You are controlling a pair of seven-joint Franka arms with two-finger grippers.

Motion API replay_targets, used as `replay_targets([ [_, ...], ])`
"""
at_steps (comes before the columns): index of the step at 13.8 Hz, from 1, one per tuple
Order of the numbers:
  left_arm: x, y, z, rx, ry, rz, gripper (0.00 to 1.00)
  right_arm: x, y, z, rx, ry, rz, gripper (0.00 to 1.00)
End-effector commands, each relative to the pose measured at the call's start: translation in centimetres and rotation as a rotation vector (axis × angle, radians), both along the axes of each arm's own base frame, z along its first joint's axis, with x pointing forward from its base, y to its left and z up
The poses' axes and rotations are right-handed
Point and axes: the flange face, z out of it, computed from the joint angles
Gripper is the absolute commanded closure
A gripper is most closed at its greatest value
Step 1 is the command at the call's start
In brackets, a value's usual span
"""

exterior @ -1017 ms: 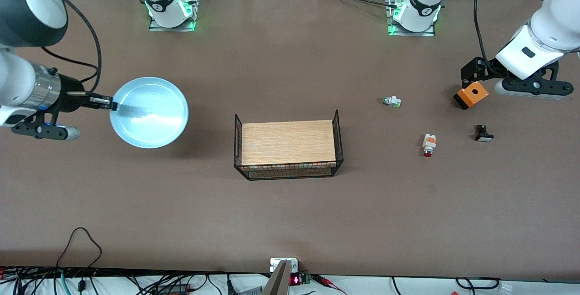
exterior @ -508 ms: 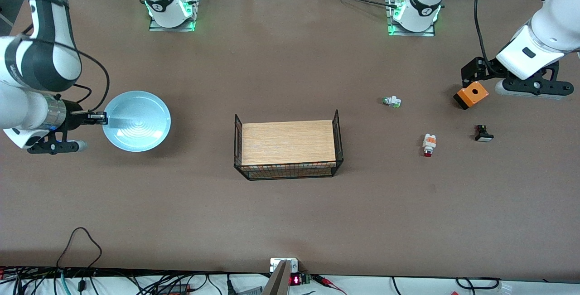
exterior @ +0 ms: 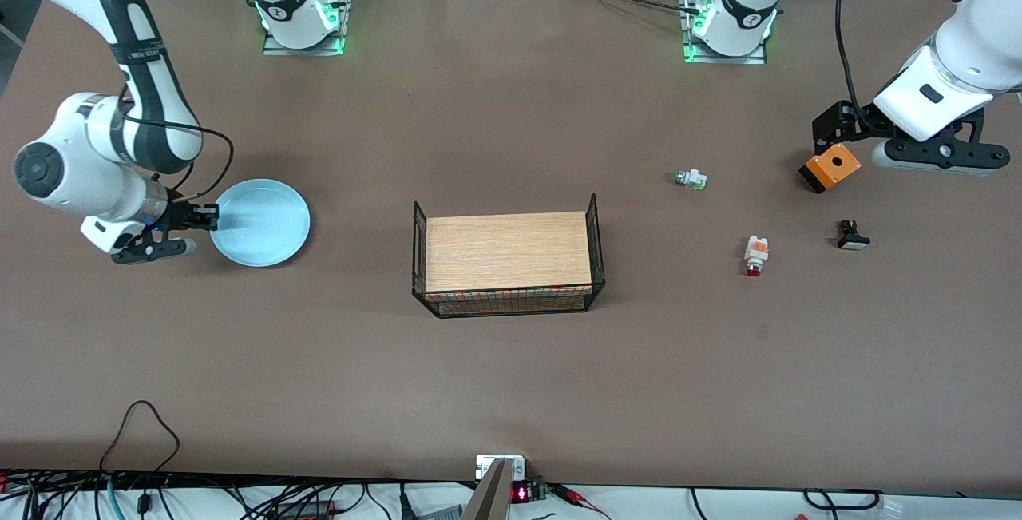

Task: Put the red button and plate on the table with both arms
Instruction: 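Lift the blue plate out of the basket with the right gripper, then lower the plate onto the table and open the right gripper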

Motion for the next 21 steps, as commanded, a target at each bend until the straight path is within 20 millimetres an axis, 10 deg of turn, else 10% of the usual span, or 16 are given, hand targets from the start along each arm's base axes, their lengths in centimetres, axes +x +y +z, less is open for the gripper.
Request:
replay_targets([
  [1, 0.4, -0.4, 0.5, -0.001, 0.001, -0.003, 0.0, -1.9, -1.2, -1.4, 0.004, -0.022, 0.044, 0.84],
  [2, 0.4, -0.7, 0.5, -0.001, 0.001, -0.006, 0.0, -1.8, -1.3, -1.3, 0.01, -0.025, 0.019, 0.01],
  [10, 0.3, -0.7, 0.5, -0.001, 0.003, -0.007, 0.0, 2.3, 6.3, 13.8, 0.025, -0.039, -0.147, 0.0],
  [16, 0.3, -0.6, 0.5, -0.001, 0.004, -0.006, 0.0, 4.3, 7.1, 26.6, 0.011, 0.022, -0.127, 0.0],
  [21, 0.4, -0.5, 0.5, -0.001, 0.004, -0.004, 0.0, 3.6, 6.6, 32.9, 0.005, 0.047, -0.228, 0.0],
])
